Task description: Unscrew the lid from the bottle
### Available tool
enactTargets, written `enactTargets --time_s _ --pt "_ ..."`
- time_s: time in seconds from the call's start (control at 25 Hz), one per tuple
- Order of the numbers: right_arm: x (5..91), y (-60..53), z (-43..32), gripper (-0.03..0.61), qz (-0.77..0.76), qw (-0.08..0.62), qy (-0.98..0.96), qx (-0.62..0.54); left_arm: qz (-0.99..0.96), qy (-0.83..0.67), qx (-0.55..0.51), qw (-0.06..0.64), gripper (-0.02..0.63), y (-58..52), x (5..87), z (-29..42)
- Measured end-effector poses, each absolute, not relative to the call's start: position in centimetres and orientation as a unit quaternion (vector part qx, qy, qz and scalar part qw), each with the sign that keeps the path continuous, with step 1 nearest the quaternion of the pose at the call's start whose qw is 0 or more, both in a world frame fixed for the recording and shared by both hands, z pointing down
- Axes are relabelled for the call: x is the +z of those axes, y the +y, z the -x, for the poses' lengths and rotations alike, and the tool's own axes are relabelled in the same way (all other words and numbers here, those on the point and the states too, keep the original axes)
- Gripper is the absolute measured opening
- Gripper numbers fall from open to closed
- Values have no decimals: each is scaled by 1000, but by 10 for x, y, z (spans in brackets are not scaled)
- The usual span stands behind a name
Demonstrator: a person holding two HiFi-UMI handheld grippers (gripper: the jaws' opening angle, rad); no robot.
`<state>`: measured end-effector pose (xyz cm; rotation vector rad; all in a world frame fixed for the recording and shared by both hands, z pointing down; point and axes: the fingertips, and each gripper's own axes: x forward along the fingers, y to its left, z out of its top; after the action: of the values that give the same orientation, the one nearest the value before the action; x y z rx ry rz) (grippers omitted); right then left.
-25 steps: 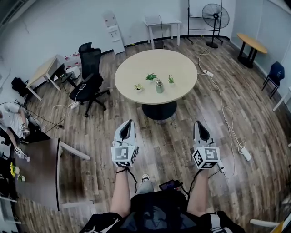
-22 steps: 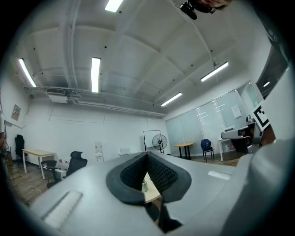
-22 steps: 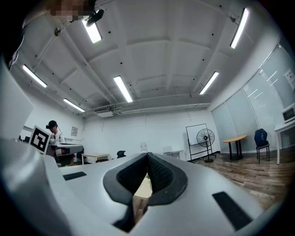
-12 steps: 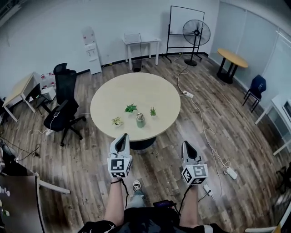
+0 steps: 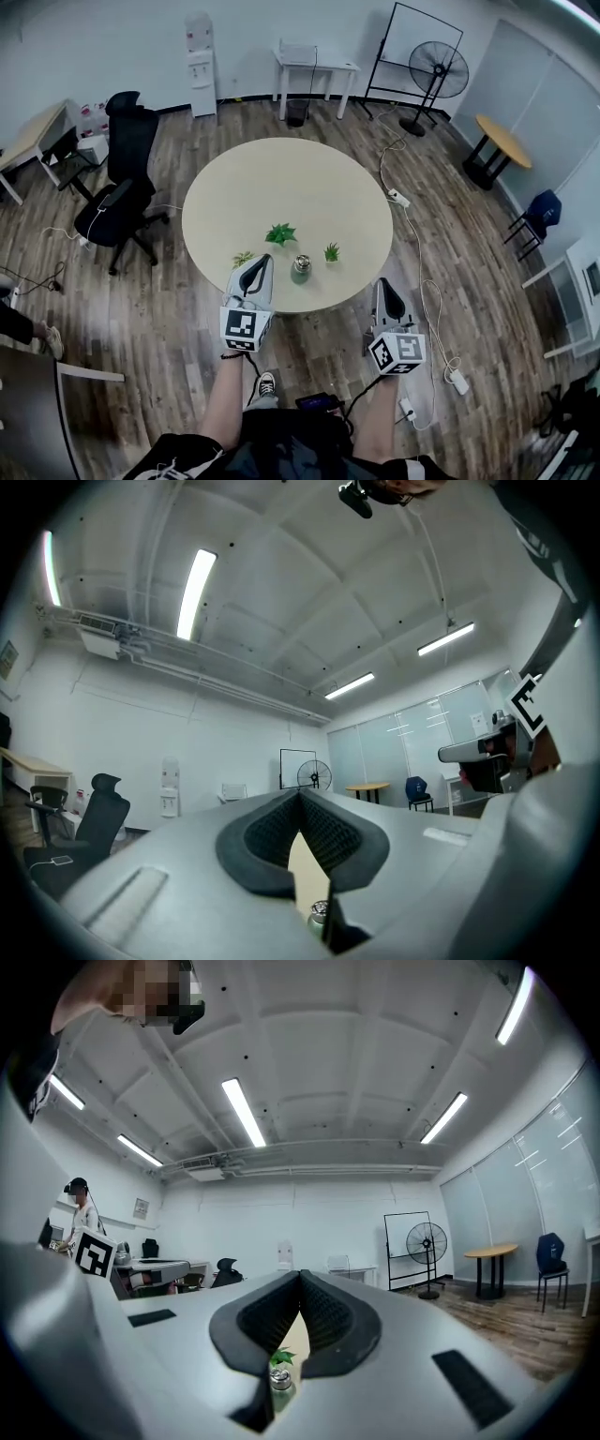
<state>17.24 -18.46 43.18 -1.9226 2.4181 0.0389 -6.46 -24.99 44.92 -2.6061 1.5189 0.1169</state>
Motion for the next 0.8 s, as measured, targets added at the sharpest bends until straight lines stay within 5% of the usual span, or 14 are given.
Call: enactTargets --time_s 0.6,0.8 --pt "442 -301 -194 5 555 34 831 -6 821 561 54 87 4 -310 448 44" --pt "445 -315 -199 5 549 31 835 -6 826 552 60 94 106 -324 452 31"
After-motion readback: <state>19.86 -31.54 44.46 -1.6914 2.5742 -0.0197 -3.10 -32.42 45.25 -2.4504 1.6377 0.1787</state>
